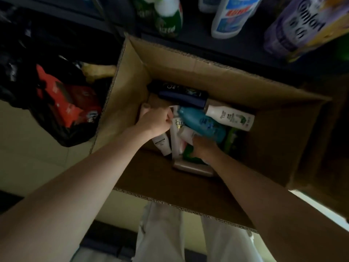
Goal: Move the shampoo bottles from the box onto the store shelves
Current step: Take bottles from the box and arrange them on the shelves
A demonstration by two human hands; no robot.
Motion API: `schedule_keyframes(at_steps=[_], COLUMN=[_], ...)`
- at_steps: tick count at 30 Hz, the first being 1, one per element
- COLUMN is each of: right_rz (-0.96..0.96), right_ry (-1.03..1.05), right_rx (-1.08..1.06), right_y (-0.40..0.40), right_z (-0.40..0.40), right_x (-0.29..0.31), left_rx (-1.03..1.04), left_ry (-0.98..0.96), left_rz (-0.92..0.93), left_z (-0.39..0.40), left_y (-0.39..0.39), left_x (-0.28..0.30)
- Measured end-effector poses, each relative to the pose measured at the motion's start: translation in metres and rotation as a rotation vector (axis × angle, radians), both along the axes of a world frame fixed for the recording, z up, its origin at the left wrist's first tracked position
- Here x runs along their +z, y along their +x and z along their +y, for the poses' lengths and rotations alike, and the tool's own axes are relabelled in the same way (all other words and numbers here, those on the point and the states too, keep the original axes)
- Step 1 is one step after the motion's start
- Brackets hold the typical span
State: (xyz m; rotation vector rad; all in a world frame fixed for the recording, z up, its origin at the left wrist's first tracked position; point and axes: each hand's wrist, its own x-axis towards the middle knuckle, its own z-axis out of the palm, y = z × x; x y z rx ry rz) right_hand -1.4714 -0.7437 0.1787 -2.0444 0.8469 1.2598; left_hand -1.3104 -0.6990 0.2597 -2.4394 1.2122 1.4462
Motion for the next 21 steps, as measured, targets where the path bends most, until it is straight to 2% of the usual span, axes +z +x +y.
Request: schedule_keyframes(at_steps=[5,8,12,18,21], right_rz=[-0.038,-0.053,-0.054,-0.307,-0.440], right_ry=[-0.131,-0.086,0.051,0.161,0.242], right_rx=[0.127,0.134,0.093,0.216,0.210], right_y=[0.001,-0.003,0.002,0.044,0.069], right_z=[0.002,-0.003,-0.042,-0.081,-0.087], right_x=[-0.012,-0.007,0.028,0.089,0.114], left_rx=[0.084,0.127,0.147,0.143,0.165], left_ry=[0.047,0.045,0.054,0.089,0.117], left_rz=[0.096,0.134,0.178,0.326,0.336], left_z=[0.009,0.011,0.016,0.007,0.002], left_y=[-0.012,-0.020,-0.023,-0.027,-0.027], left_x=[-0.032,-0.028,-0.020,0.005,0.016])
